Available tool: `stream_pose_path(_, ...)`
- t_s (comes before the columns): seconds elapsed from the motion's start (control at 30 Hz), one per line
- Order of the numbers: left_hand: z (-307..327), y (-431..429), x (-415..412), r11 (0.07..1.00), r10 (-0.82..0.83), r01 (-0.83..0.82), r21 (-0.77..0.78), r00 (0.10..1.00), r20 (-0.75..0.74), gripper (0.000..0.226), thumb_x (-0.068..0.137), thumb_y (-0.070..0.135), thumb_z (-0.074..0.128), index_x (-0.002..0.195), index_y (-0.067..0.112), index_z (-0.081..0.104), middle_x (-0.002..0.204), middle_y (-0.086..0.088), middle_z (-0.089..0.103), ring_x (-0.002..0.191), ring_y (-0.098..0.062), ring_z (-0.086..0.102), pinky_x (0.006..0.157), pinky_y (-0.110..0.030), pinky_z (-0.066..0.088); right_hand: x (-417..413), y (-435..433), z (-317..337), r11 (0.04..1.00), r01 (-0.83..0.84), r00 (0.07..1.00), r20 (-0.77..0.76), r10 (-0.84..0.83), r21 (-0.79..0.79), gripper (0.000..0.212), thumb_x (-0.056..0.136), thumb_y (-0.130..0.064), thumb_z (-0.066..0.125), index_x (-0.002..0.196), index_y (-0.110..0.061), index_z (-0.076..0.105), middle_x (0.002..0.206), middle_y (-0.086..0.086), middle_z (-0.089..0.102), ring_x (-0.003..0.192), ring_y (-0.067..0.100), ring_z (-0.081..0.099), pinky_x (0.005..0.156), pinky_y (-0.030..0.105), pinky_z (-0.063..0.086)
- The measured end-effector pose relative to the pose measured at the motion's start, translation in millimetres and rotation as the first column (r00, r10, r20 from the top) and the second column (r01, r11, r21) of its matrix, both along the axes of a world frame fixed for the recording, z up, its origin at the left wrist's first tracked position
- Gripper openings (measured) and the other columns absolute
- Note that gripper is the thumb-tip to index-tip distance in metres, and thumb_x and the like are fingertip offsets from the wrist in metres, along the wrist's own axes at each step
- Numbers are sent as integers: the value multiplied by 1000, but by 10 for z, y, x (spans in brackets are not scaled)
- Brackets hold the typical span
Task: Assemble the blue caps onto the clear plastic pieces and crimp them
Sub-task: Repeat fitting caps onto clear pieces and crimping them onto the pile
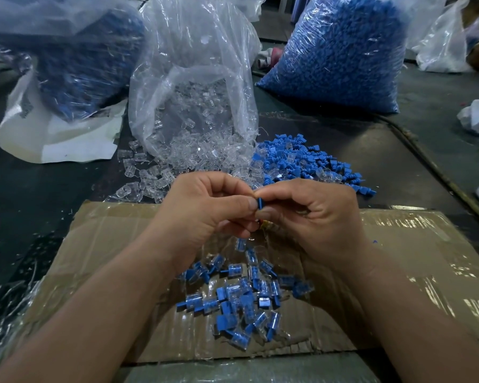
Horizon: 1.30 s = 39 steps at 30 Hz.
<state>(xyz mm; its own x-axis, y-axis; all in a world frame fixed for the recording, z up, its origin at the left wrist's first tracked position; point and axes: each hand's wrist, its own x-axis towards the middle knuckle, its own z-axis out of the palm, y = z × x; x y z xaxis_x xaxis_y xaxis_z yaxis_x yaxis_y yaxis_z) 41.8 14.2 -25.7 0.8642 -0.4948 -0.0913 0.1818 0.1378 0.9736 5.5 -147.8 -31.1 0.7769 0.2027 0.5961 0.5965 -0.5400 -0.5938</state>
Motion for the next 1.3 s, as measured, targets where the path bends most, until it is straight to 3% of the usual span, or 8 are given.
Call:
stream_pose_path(0.17, 10, 7, -9, 1000, 9, -9, -15, 1000, -10, 6, 54, 8, 68, 58, 12, 70, 59, -12, 66, 49, -18, 63, 45, -20, 51, -11, -37, 59, 996, 64, 996, -57, -68, -59, 27, 71, -24, 73, 94, -12, 68, 82, -9, 66, 77, 6, 65, 70, 13, 51)
stream_pose_path(0.37, 26, 31, 8, 994, 77, -80, -74, 996, -33, 6, 55, 5, 66, 56, 10, 69, 57, -11, 64, 51, -19, 63, 45, -20, 51, -34, -442, 226, 935, 254, 841, -421, -340, -248, 39, 45, -65, 58, 78, -46, 57, 82, -28, 59, 81, -17, 55, 70, 3, 42)
stream_pose_path(0.53, 15, 32, 24, 991, 115, -116, -59, 993, -14, 6, 56, 7, 66, 55, 12, 69, 58, -11, 65, 51, -19, 63, 45, -19, 50, -15, -530, 205, 832, -37, 654, -642, -399, -554, 72, 39, -68, 67, 105, -50, 47, 103, -27, 43, 95, -8, 43, 79, 16, 34)
stream_pose_path(0.63, 0, 37, 38, 991, 119, -121, -56, 993, -25, 7, 57, 8, 66, 55, 14, 70, 59, -11, 66, 53, -19, 64, 46, -20, 51, 22, -482, 137, 733, -51, 689, -556, -466, -678, 84, 52, -59, 76, 126, -42, 41, 105, -21, 36, 103, 2, 35, 89, 25, 34)
stream_pose_path(0.83, -20, 33, 41, 990, 132, -133, -49, 991, -19, 15, 58, 6, 64, 72, 2, 61, 61, -10, 66, 55, -19, 65, 48, -20, 51, 7, -358, 129, 696, 14, 749, -454, -483, -717, 31, 70, -43, 66, 91, -42, 43, 91, -18, 44, 83, 2, 41, 67, 25, 38)
stream_pose_path(1.0, -22, 32, 44, 988, 134, -137, -65, 990, -54, 15, 60, 5, 60, 74, 2, 58, 62, -10, 66, 58, -19, 66, 52, -22, 54, 17, -247, 62, 579, 94, 793, -291, -535, -810, 23, 82, -28, 54, 100, -33, 41, 95, -9, 41, 87, 9, 38, 59, 24, 28)
stream_pose_path(1.13, -20, 32, 46, 981, 176, -175, -82, 984, -3, 15, 60, 7, 59, 75, 3, 57, 60, -6, 66, 58, -17, 66, 52, -20, 53, 24, -281, 66, 590, 192, 807, -216, -549, -784, 21, 87, -31, 51, 108, -33, 49, 92, -12, 43, 84, 7, 38, 56, 18, 24)
stream_pose_path(1.3, -28, 46, 61, 963, 263, -256, -86, 962, 79, 6, 70, 3, 60, 75, 6, 59, 62, -4, 67, 62, -18, 66, 56, -21, 54, -7, -317, 135, 680, 373, 831, -99, -548, -631, 10, 84, -16, 58, 91, -22, 61, 81, -8, 50, 76, 12, 35, 65, 28, 22)
